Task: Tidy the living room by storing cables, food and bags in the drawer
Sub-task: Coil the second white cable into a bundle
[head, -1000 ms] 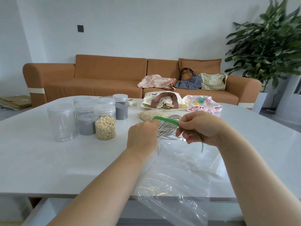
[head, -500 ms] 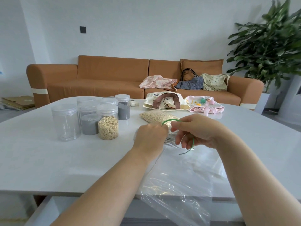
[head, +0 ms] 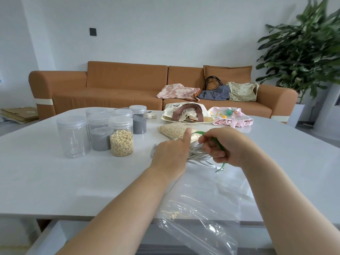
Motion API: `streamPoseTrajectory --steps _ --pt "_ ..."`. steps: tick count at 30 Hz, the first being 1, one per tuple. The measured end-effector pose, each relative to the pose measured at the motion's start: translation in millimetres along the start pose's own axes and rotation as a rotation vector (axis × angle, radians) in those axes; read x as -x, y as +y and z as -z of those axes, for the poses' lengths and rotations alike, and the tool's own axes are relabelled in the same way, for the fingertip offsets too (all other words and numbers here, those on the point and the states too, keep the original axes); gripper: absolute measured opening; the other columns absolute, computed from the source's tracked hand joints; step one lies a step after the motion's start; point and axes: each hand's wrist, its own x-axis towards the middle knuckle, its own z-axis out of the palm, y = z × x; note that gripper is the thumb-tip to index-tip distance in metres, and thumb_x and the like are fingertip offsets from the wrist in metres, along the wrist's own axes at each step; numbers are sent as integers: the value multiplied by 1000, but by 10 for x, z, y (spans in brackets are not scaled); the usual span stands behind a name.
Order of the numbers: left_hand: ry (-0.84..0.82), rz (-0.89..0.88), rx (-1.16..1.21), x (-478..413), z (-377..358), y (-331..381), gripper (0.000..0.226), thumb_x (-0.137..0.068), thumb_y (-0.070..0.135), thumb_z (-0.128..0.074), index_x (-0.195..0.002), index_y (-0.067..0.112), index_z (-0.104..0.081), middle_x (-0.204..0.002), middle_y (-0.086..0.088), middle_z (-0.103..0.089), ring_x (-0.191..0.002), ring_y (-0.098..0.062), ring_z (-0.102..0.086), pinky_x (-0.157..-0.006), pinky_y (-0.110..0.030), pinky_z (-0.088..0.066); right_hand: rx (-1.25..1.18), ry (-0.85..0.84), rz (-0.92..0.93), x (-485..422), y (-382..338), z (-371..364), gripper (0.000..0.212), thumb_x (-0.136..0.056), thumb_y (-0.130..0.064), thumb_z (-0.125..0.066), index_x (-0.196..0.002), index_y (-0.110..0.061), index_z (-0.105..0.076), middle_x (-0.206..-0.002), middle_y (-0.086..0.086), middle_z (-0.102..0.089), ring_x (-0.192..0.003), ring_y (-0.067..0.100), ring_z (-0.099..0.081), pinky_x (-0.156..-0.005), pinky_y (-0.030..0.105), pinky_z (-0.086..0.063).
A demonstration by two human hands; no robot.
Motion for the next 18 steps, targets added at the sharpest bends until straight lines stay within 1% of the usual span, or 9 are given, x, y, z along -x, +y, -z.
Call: streamPoseTrajectory --steps 1,2,3,5,7,9,11,14,18 --pt "-5 13 6 -9 -11 -11 85 -87 11 -52 -151 14 4 -107 -2 -61 -90 -28 -62 -64 -35 -41 0 -26 -14 4 4 -5 25 -92 -9 -38 -73 -5 -54 -47 7 -47 -28 11 -22 -33 12 -16" --pt "-9 18 5 -12 -21 -16 88 -87 11 -52 -151 14 7 -108 -2 -60 -91 -28 -62 -65 -34 -41 1 -46 -24 4 10 -10 25 -92 -9 -38 -73 -4 -54 -47 7 -47 -28 11 -23 -33 12 -17" --pt "-12 19 2 -10 -26 -17 87 -87 12 -52 -151 14 6 -111 -2 -60 -94 -28 -62 -65 -34 -40 2 -61 -31 1 17 -10 25 -93 -9 -38 -73 -4 -54 -47 8 -46 -28 11 -23 -33 12 -17" --pt "-16 33 6 -9 -20 -23 80 -87 11 -51 -152 16 -4 -114 -2 -60 -99 -28 -61 -67 -33 -39 2 -90 -37 -6 17 -5 26 -93 -9 -38 -72 -4 -53 -47 8 -46 -27 11 -23 -32 12 -17" --pt "-1 65 7 -4 -17 -40 70 -87 11 -52 -148 18 -21 -113 -1 -61 -101 -28 -61 -69 -32 -42 13 -119 -37 -1 12 0 28 -93 -9 -37 -70 -4 -53 -47 9 -46 -27 11 -24 -32 12 -18" --pt "20 105 26 1 -6 -54 56 -85 11 -53 -139 20 -37 -108 -1 -63 -98 -28 -62 -68 -31 -42 53 -145 -34 10 -3 2 31 -94 -10 -37 -70 -4 -55 -47 9 -46 -29 12 -26 -33 14 -20" --pt "40 128 60 19 10 -61 45 -84 10 -54 -127 21 -44 -100 -1 -64 -91 -28 -62 -64 -31 -38 106 -190 -34 23 -6 -8 33 -95 -11 -37 -71 -3 -58 -48 9 -49 -30 12 -32 -34 16 -25" --pt "76 141 93 20 38 -62 34 -84 12 -56 -114 20 -45 -94 -1 -64 -82 -27 -61 -59 -29 -35 138 -224 -46 33 -2 -6 32 -94 -10 -38 -73 0 -60 -50 11 -55 -31 15 -40 -35 18 -32" --pt "120 169 120 20 53 -56 31 -85 14 -56 -113 20 -44 -94 -1 -64 -71 -22 -48 -57 -29 -32 156 -255 -63 45 -4 -2 32 -93 -8 -39 -72 1 -61 -51 13 -57 -31 16 -42 -34 18 -34"
